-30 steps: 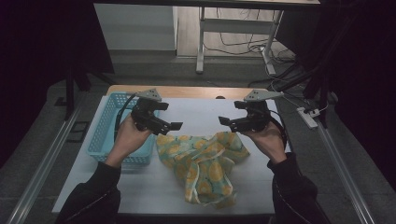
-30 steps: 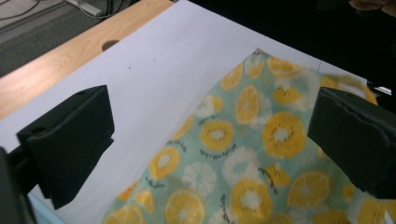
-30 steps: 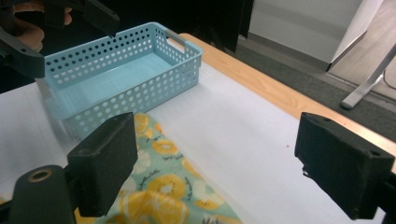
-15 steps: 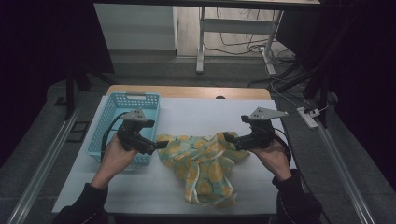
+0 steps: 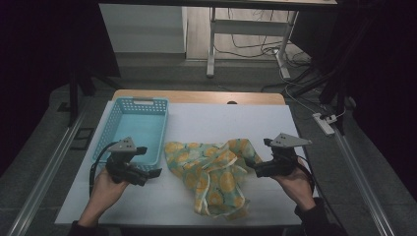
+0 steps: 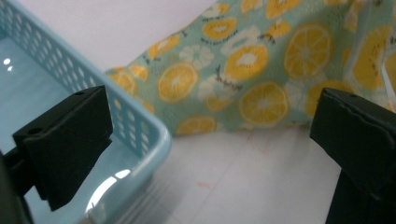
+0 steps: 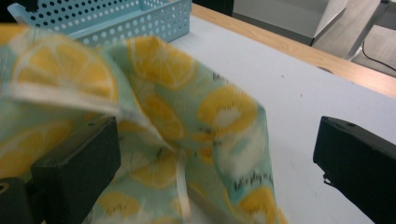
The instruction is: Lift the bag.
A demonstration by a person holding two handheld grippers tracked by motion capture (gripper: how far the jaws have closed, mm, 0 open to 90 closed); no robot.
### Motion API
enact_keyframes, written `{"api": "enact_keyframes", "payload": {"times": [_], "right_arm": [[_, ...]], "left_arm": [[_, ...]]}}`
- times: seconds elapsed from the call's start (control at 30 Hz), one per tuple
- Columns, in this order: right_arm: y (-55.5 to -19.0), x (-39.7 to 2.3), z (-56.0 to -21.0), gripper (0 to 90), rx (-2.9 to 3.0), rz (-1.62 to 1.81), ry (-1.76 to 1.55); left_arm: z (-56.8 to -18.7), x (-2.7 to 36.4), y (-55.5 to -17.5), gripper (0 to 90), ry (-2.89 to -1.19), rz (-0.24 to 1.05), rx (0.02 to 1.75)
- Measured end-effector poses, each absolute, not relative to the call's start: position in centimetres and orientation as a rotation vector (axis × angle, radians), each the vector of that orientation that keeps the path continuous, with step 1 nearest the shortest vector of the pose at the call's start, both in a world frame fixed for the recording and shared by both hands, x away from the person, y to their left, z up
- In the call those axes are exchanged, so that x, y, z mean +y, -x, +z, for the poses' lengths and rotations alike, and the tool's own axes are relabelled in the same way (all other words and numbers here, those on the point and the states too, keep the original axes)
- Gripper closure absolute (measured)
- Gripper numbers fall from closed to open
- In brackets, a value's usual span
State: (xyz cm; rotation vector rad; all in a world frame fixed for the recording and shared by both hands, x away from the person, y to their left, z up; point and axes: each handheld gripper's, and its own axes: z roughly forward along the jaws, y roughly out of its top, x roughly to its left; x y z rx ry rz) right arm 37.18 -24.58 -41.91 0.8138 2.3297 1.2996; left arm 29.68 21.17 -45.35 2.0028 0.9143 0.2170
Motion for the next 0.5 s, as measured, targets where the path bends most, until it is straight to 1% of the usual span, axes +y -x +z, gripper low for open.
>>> {"api": "enact_keyframes", "payload": {"times": [0.23, 0.5], "right_arm": [[-35.3, -26.6, -43.6, 0.5, 2.319, 1.281, -0.877], [-33.2, -28.9, -45.7, 0.0, 2.305, 1.254, -0.959]], "left_arm": [[-46.8, 22.4, -26.9, 0.0, -1.975, 0.2, 0.971], [-48.7, 23.8, -24.1, 0.0, -1.961, 0.222, 1.041]]}}
